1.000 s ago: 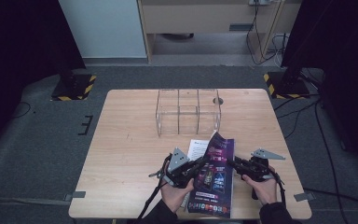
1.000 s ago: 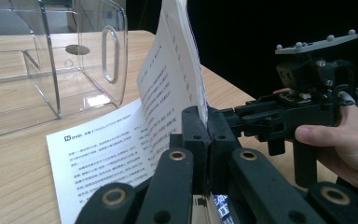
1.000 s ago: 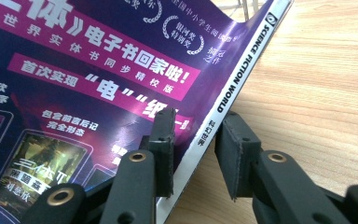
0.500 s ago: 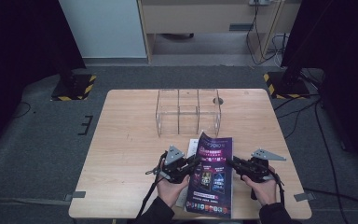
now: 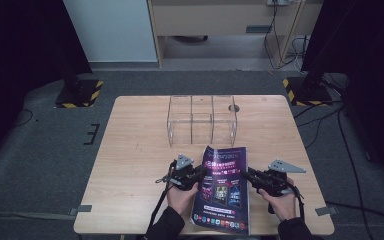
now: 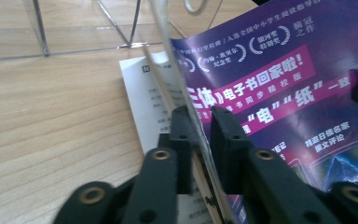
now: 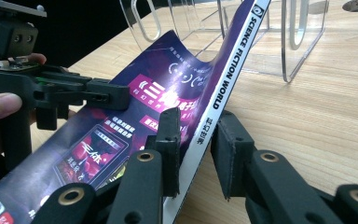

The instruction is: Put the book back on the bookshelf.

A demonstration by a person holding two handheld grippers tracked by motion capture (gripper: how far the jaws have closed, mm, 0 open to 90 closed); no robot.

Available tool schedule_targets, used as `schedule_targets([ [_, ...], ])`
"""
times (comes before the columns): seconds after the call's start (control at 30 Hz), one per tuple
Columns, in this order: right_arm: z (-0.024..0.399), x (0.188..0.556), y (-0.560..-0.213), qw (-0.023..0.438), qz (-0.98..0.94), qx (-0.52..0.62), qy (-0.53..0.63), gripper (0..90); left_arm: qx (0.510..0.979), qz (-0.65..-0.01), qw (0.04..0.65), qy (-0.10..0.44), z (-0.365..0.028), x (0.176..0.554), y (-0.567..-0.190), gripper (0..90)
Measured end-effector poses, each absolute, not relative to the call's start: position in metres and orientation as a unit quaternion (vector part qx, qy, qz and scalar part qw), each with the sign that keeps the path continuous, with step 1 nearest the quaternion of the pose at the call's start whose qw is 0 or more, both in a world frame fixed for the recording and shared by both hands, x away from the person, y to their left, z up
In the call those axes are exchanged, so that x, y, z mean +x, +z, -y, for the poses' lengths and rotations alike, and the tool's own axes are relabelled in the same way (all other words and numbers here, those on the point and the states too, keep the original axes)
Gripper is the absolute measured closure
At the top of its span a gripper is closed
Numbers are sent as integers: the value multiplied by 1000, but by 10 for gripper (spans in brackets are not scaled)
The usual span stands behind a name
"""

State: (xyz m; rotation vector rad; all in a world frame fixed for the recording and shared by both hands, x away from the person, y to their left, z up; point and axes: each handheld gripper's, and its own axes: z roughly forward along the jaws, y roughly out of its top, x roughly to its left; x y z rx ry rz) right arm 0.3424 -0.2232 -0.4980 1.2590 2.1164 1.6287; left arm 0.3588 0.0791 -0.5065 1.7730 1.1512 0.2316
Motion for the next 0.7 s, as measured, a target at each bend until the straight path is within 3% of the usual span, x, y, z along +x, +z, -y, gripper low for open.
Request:
schedule_targets([
  [0.23,220,344,-492,97,-707,434,549,753,722,-460,505,108,-81,353,-496,864],
  [0.53,225,347,-459,123,-680,415,592,810,705,-421,551,148,-85,340,-462,862],
  [0.7,221,344,-450,129,-687,404,590,819,705,-424,549,146,-87,338,-463,857],
])
